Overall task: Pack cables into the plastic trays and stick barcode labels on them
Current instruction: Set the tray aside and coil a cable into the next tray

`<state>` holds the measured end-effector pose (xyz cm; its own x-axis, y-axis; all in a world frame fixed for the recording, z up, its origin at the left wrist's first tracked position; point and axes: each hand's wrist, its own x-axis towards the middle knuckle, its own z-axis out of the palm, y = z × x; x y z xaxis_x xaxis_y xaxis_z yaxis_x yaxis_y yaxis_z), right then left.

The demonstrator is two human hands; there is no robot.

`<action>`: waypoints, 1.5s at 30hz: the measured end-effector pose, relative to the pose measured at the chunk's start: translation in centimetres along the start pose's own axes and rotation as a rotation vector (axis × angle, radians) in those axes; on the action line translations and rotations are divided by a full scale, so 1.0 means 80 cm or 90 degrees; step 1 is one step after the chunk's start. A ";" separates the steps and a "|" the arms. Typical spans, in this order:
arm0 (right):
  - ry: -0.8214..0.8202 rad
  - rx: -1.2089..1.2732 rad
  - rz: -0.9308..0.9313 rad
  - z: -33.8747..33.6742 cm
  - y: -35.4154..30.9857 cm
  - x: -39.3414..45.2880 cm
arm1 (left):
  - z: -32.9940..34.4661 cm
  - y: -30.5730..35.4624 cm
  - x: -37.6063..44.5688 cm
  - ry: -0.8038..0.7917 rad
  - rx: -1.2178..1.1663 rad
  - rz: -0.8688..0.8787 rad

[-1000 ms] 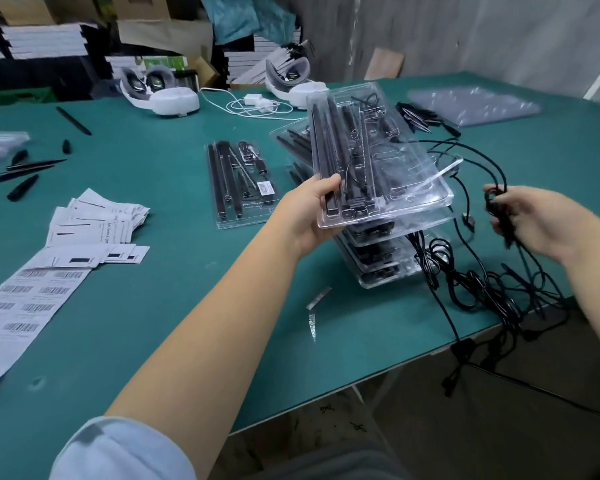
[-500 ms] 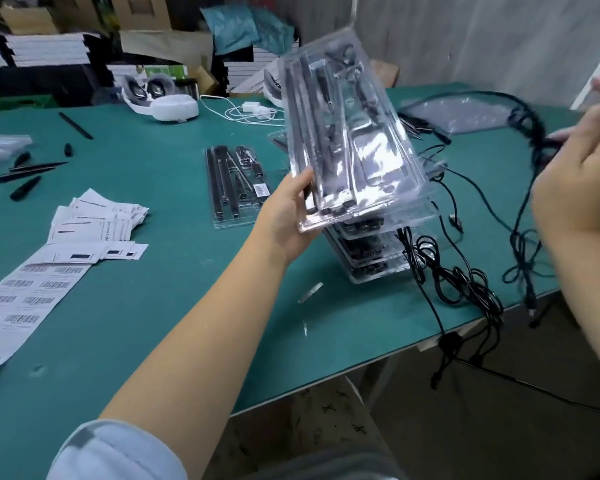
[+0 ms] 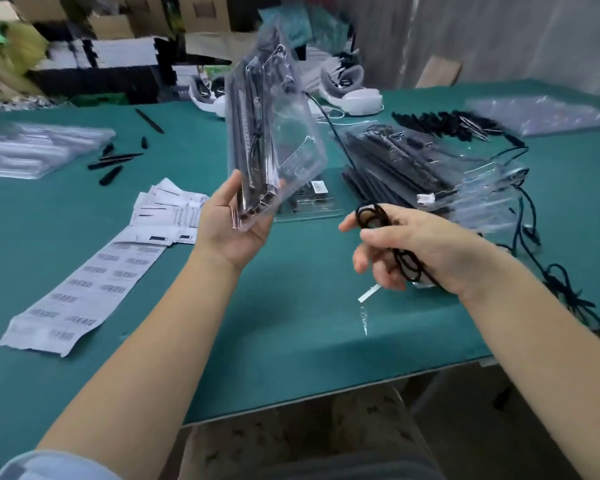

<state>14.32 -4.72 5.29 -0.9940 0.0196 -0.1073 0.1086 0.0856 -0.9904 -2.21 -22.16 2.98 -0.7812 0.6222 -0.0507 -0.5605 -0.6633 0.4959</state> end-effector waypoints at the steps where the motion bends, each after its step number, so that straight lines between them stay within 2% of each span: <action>1: 0.030 -0.080 0.028 0.001 0.004 0.010 | -0.008 0.007 -0.004 0.012 0.003 0.009; 5: 0.168 -0.377 0.146 -0.002 0.028 0.029 | -0.041 0.042 -0.019 0.087 0.043 0.049; 7: 0.245 -0.587 0.141 -0.007 0.046 0.019 | -0.062 0.060 -0.025 0.141 0.073 0.070; 9: 0.330 -0.698 0.105 -0.010 0.065 -0.001 | -0.083 0.080 -0.031 0.184 0.162 0.090; 11: 0.394 -0.702 0.054 -0.016 0.081 -0.026 | -0.098 0.096 -0.037 0.205 0.260 0.097; 14: 0.459 -0.744 -0.042 -0.039 0.101 -0.057 | -0.099 0.108 -0.049 0.176 0.251 0.065; 17: 0.512 -0.671 -0.071 -0.058 0.106 -0.077 | -0.096 0.109 -0.056 0.191 0.313 0.025; 20: 0.529 -0.641 -0.175 -0.049 0.097 -0.078 | -0.095 0.106 -0.061 0.240 0.447 -0.008; 23: 0.540 -0.677 -0.284 0.004 0.071 -0.070 | -0.091 0.099 -0.061 0.276 0.552 -0.021; 25: 0.484 -0.690 -0.325 0.040 0.064 -0.063 | -0.090 0.090 -0.060 0.305 0.651 0.010; 28: 0.312 -0.501 -0.255 0.087 0.064 -0.046 | -0.093 0.080 -0.058 0.352 0.929 0.086; 30: 0.243 -0.338 -0.180 0.105 0.062 -0.025 | -0.090 0.075 -0.059 0.377 1.002 0.100; 31: 0.237 -0.305 -0.177 0.107 0.060 -0.015 | -0.089 0.072 -0.060 0.390 1.044 0.094; 34: 0.258 -0.366 -0.337 0.109 0.039 0.011 | -0.080 0.067 -0.068 0.414 1.227 0.101; 36: 0.229 -0.373 -0.445 0.109 0.027 0.024 | -0.071 0.066 -0.072 0.393 1.278 0.171; 38: 0.193 -0.339 -0.504 0.109 0.018 0.038 | -0.060 0.066 -0.073 0.317 1.236 0.231; 40: 0.140 -0.238 -0.514 0.108 0.008 0.054 | -0.046 0.063 -0.068 0.159 1.140 0.201; 43: 0.048 0.174 -0.386 0.104 -0.008 0.083 | -0.034 0.050 -0.047 -0.090 1.150 0.094; 45: 0.060 0.378 -0.313 0.095 -0.010 0.105 | -0.041 0.035 -0.025 -0.116 1.308 0.044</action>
<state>5.80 -12.23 4.51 -0.9187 0.2040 0.3383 -0.3947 -0.4407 -0.8062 -3.13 -26.60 1.63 -0.6799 0.7332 0.0110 0.6234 0.5700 0.5353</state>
